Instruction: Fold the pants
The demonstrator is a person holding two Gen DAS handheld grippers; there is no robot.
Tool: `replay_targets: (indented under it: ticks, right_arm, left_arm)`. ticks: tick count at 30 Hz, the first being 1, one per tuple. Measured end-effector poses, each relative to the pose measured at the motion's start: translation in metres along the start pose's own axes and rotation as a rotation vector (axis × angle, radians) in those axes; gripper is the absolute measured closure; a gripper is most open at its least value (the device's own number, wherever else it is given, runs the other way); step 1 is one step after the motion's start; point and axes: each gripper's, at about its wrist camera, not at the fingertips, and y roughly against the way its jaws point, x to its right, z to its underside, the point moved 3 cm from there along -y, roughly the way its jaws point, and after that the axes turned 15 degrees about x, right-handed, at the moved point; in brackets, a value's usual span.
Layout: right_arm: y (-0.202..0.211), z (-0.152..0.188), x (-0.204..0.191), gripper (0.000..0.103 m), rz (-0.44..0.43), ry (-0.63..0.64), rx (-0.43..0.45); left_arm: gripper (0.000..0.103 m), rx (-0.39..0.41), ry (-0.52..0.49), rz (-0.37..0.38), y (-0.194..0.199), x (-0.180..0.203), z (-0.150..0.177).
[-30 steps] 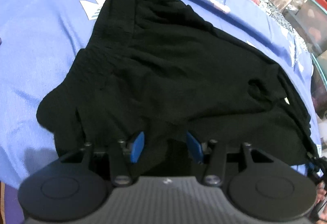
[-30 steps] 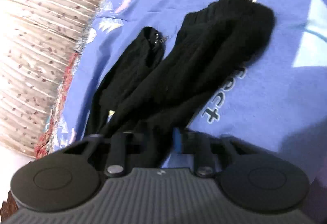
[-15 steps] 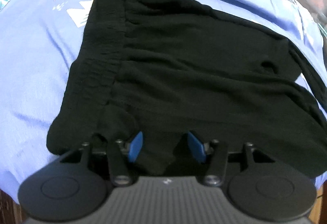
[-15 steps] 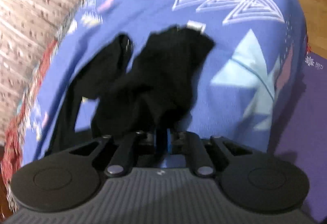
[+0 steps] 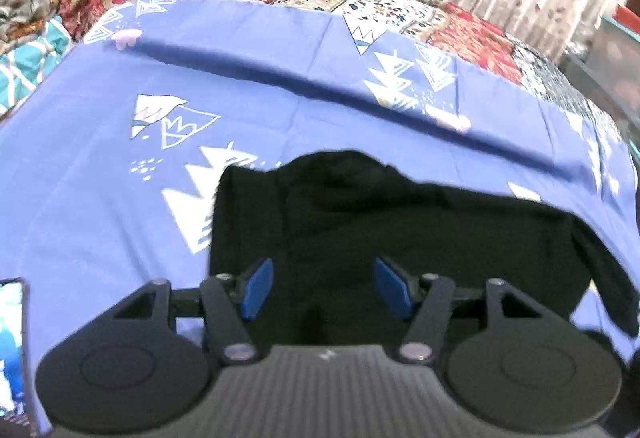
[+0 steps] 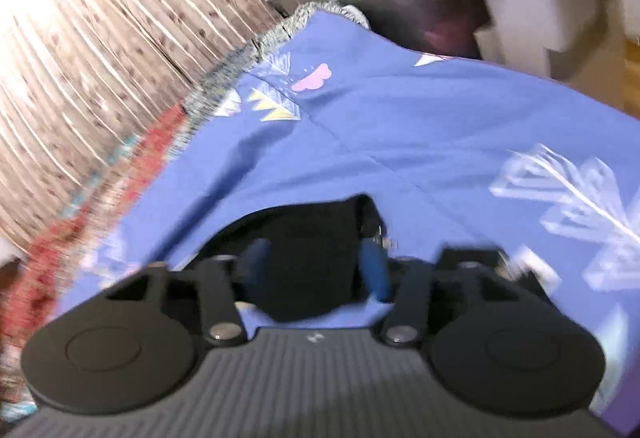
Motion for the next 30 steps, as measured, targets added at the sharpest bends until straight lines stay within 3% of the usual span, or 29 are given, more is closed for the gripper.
replay_targets:
  ticks: [4, 7, 8, 9, 10, 13, 18, 21, 25, 27, 28, 30]
  right_arm:
    - [-0.081, 0.011, 0.007, 0.041, 0.092, 0.122, -0.105]
    - [-0.118, 0.018, 0.017, 0.042, 0.096, 0.149, -0.215]
    - [-0.123, 0.021, 0.014, 0.047, 0.088, 0.183, -0.237]
    - [-0.126, 0.023, 0.007, 0.074, 0.101, 0.269, -0.241]
    - [-0.126, 0.022, -0.001, 0.081, 0.107, 0.376, -0.242]
    - [-0.121, 0.001, -0.023, 0.087, 0.046, 0.493, -0.172]
    - [-0.156, -0.061, -0.041, 0.091, 0.113, 0.545, -0.006]
    - [-0.195, -0.075, -0.047, 0.091, 0.147, 0.525, 0.014]
    - [-0.236, -0.055, -0.053, 0.088, 0.193, 0.583, -0.02]
    - [-0.257, -0.041, -0.051, 0.077, 0.229, 0.61, -0.059]
    - [-0.264, -0.033, -0.048, 0.063, 0.239, 0.625, -0.09]
    - [-0.266, -0.024, -0.045, 0.055, 0.261, 0.646, -0.133]
  left_arm:
    - [0.045, -0.043, 0.039, 0.012, -0.037, 0.016, 0.002]
    - [0.046, -0.085, 0.016, 0.015, -0.065, 0.036, 0.014]
    - [0.046, -0.095, 0.006, 0.019, -0.075, 0.042, 0.018]
    - [0.046, -0.105, -0.005, 0.019, -0.084, 0.048, 0.02]
    - [0.046, -0.116, -0.016, 0.017, -0.095, 0.055, 0.021]
    - [0.046, -0.12, -0.052, -0.007, -0.122, 0.069, 0.023]
    - [0.046, -0.075, -0.075, -0.075, -0.145, 0.075, 0.015]
    - [0.046, -0.074, -0.065, -0.11, -0.158, 0.069, 0.012]
    - [0.046, -0.086, -0.052, -0.145, -0.175, 0.061, 0.014]
    - [0.046, -0.071, -0.067, -0.156, -0.179, 0.061, 0.014]
    - [0.045, -0.068, -0.077, -0.162, -0.181, 0.062, 0.014]
    - [0.044, -0.068, -0.089, -0.171, -0.184, 0.064, 0.013]
